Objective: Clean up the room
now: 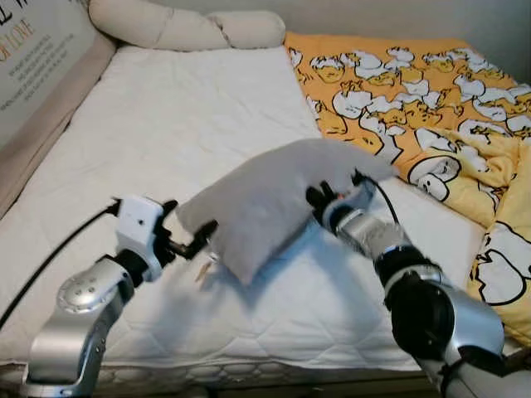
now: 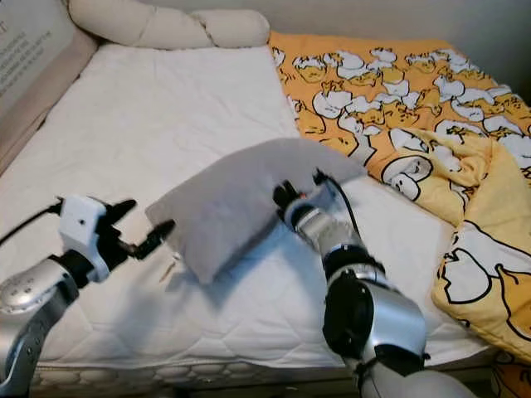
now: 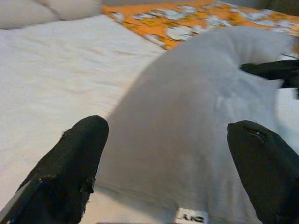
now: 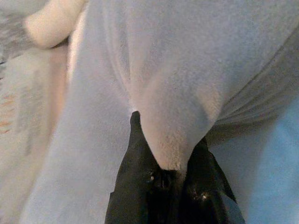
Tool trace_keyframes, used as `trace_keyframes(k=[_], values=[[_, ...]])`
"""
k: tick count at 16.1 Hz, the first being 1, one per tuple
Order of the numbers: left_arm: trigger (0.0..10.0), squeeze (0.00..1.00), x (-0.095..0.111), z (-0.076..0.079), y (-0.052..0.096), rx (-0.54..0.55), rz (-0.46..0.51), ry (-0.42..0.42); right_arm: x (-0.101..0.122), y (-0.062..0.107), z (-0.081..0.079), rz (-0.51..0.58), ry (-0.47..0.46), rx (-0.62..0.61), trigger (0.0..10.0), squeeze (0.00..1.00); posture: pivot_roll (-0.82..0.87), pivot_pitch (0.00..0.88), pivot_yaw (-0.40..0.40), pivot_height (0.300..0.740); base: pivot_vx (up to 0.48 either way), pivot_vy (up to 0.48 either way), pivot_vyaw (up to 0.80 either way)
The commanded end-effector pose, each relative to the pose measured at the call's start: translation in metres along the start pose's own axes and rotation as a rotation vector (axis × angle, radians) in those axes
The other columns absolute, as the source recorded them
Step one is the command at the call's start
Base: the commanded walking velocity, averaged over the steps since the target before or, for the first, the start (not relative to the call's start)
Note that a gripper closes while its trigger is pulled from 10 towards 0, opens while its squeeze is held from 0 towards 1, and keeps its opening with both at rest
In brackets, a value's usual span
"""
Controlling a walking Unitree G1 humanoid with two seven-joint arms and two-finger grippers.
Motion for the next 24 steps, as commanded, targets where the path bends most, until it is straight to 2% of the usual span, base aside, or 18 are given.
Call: trace_keyframes(k=[1,2,3,4,5,7,8,10,12,14,15,16,17,19,20,21,22,24], values=[[10.0,0.50,0.006,-0.011,0.000,0.055,0.014,-0.007,0.015,-0.001,-0.027,0.015,0.044,0.098,0.0,0.00,0.00,0.000,-0.012,0.740,0.000,0.000,0.00],[10.0,0.38,0.016,-0.029,-0.001,0.132,0.050,-0.028,0.028,0.003,-0.052,0.013,0.108,0.211,0.0,0.00,-0.01,0.000,-0.012,0.740,0.000,0.000,0.00],[10.0,0.34,0.036,-0.053,0.001,0.267,0.143,-0.071,0.040,0.008,-0.073,0.012,0.151,0.299,0.0,0.00,-0.01,0.000,-0.010,0.740,0.000,0.000,0.00],[10.0,0.35,0.042,-0.063,0.002,0.319,0.168,-0.071,0.044,0.011,-0.080,0.013,0.155,0.327,0.0,0.00,-0.01,0.000,-0.011,0.740,0.000,0.000,0.00],[10.0,0.34,0.053,-0.075,0.003,0.347,0.193,-0.052,0.054,0.019,-0.100,0.013,0.188,0.415,0.0,0.00,-0.01,0.000,-0.011,0.740,0.000,0.000,0.00],[10.0,0.34,0.066,-0.076,0.002,0.329,0.217,-0.071,0.065,0.036,-0.130,0.014,0.252,0.569,0.0,0.00,-0.02,0.000,-0.007,0.740,0.000,0.000,0.00],[10.0,0.33,0.072,-0.078,0.001,0.329,0.232,-0.072,0.073,0.047,-0.145,0.029,0.208,0.653,0.0,0.00,-0.02,0.000,-0.007,0.740,0.000,0.000,0.00],[10.0,0.34,0.082,-0.081,-0.003,0.340,0.271,-0.059,0.079,0.059,-0.148,0.022,0.149,0.722,0.0,0.00,-0.02,0.000,-0.007,0.740,0.000,0.000,0.00],[10.0,0.34,0.085,-0.082,-0.007,0.336,0.285,-0.023,0.073,0.054,-0.111,-0.011,-0.060,0.648,0.0,0.00,-0.02,0.000,-0.005,0.740,0.000,0.000,0.00],[10.0,0.34,0.070,-0.073,-0.018,0.287,0.219,0.021,0.021,0.035,-0.026,-0.107,0.002,0.358,0.0,0.00,-0.03,0.000,-0.001,0.740,0.000,0.000,0.00],[10.0,0.34,0.054,-0.065,-0.027,0.251,0.143,0.021,0.005,0.033,0.006,-0.129,0.025,0.241,0.0,0.00,-0.03,0.000,0.004,0.740,0.000,0.000,0.00],[10.0,0.34,0.036,-0.059,-0.034,0.223,0.070,0.033,-0.002,0.034,0.026,-0.130,0.036,0.169,0.0,0.00,-0.03,0.000,0.009,0.740,0.000,0.000,0.00],[10.0,0.34,0.015,-0.057,-0.042,0.208,-0.004,0.056,-0.003,0.036,0.041,-0.113,0.033,0.114,0.0,0.00,-0.03,0.000,0.015,0.740,0.000,0.000,0.00],[10.0,0.35,-0.006,-0.050,-0.050,0.172,-0.064,0.125,-0.003,0.037,0.052,-0.103,0.044,0.076,0.0,0.00,-0.03,0.000,0.012,0.740,0.000,0.000,0.00],[10.0,0.44,-0.019,-0.041,-0.057,0.123,-0.091,0.171,-0.003,0.038,0.058,-0.102,0.064,0.052,0.0,0.00,-0.03,0.000,0.008,0.740,0.000,0.000,0.00],[10.0,1.00,-0.028,-0.035,-0.065,0.085,-0.085,0.201,-0.003,0.038,0.063,-0.101,0.089,0.037,0.0,0.00,-0.03,0.000,0.002,0.740,0.000,0.000,0.00],[10.0,1.00,-0.027,-0.030,-0.072,0.043,-0.056,0.251,-0.002,0.038,0.066,-0.102,0.110,0.024,0.0,0.00,-0.03,0.000,-0.003,0.740,0.000,0.000,0.00],[10.0,1.00,-0.020,-0.049,-0.091,0.105,-0.036,0.250,-0.005,0.039,0.069,-0.129,0.180,0.014,0.0,0.00,-0.04,0.000,-0.011,0.740,0.000,0.000,0.00]])
Point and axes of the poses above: a point about 5 cm out from each wrist's last joint towards the gripper, its own y axis pointing back from the gripper into the wrist, its own x axis along the axis of the wrist's last joint, z = x × y, the point moved 6 cm from there along -y, pointing out of the wrist towards the gripper, and after that the axes turned 6 degrees about y, right-handed, at the moved point
